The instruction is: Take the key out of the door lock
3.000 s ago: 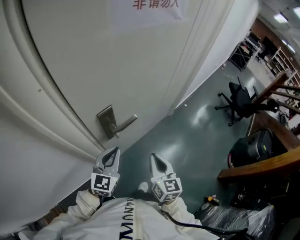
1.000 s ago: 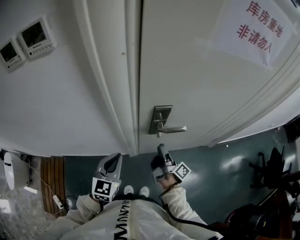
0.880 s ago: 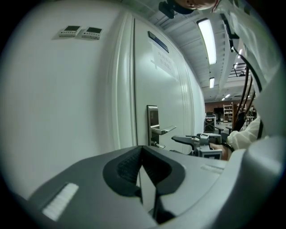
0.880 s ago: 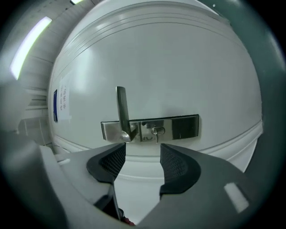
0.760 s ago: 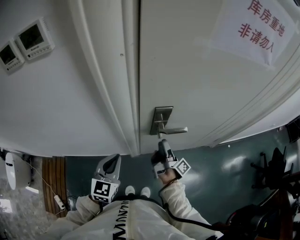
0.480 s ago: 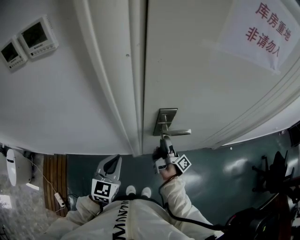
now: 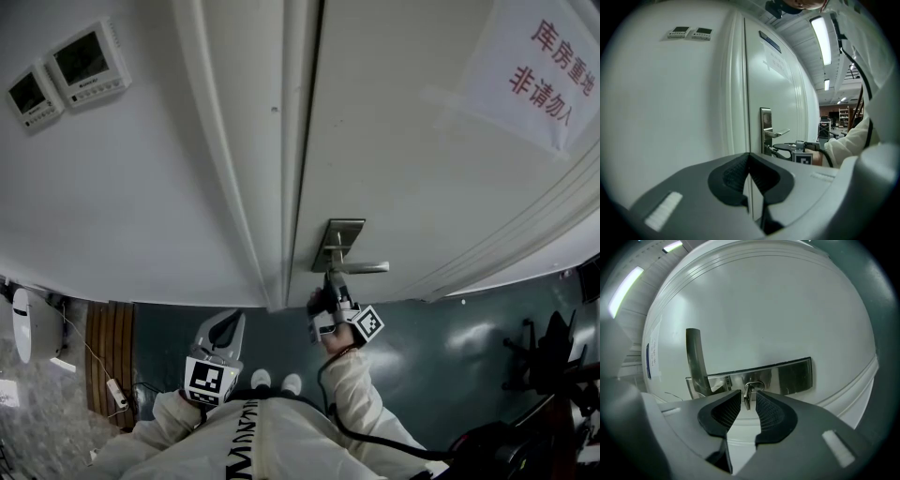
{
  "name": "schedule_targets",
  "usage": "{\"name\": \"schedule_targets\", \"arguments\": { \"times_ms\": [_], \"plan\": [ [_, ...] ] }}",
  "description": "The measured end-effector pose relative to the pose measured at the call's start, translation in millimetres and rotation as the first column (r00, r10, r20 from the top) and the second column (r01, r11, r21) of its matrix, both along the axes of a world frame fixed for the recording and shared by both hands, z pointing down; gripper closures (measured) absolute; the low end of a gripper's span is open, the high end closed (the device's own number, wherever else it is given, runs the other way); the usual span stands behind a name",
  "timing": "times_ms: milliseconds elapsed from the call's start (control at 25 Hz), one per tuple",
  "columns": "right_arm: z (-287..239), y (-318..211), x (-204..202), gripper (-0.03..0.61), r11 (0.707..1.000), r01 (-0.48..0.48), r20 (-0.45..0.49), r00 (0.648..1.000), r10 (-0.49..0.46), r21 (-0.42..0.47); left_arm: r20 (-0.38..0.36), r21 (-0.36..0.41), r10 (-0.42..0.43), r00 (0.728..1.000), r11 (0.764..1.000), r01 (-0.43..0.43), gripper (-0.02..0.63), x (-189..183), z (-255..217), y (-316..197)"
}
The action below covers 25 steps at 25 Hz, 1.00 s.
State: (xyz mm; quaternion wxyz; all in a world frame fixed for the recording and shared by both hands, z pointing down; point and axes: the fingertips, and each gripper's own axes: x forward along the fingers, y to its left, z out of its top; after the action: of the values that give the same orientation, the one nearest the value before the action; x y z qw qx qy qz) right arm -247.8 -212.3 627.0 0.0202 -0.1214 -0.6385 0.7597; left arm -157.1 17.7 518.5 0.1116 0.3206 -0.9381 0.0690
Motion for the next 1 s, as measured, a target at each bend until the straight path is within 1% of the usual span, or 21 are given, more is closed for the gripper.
{"name": "schedule_targets", "arguments": {
  "times_ms": [280,520,800,1000],
  "plan": [
    [2.4,-3.7,-2.8,0.517,1.000,-0.016,-0.018,1.000,0.016,-0.001,-0.002,0.004,0.005,1.000,1.000,-0.005,0.615,-2.2,0.5,-0.7],
    [-1.0,-2.7,-4.4,0.542,1.000,-0.005,-0.017,1.000,0.005,-0.002,-0.004,0.004,0.010,1.000,1.000,-0.010,0.615,-3.7,1.3,-2.3],
    [-0.9,-3.8,-4.2,0.549,0.999,-0.013,-0.027,1.000,0.014,0.048,-0.001,0.006,0.004,1.000,1.000,-0.004,0.615,-2.2,3.1,-1.2],
    [-2.1,-3.1,-3.8,0.552,0.999,-0.015,-0.032,0.999,0.017,0.052,-0.010,0.005,0.007,1.000,1.000,-0.007,0.614,0.7,3.3,-1.9]
  ]
}}
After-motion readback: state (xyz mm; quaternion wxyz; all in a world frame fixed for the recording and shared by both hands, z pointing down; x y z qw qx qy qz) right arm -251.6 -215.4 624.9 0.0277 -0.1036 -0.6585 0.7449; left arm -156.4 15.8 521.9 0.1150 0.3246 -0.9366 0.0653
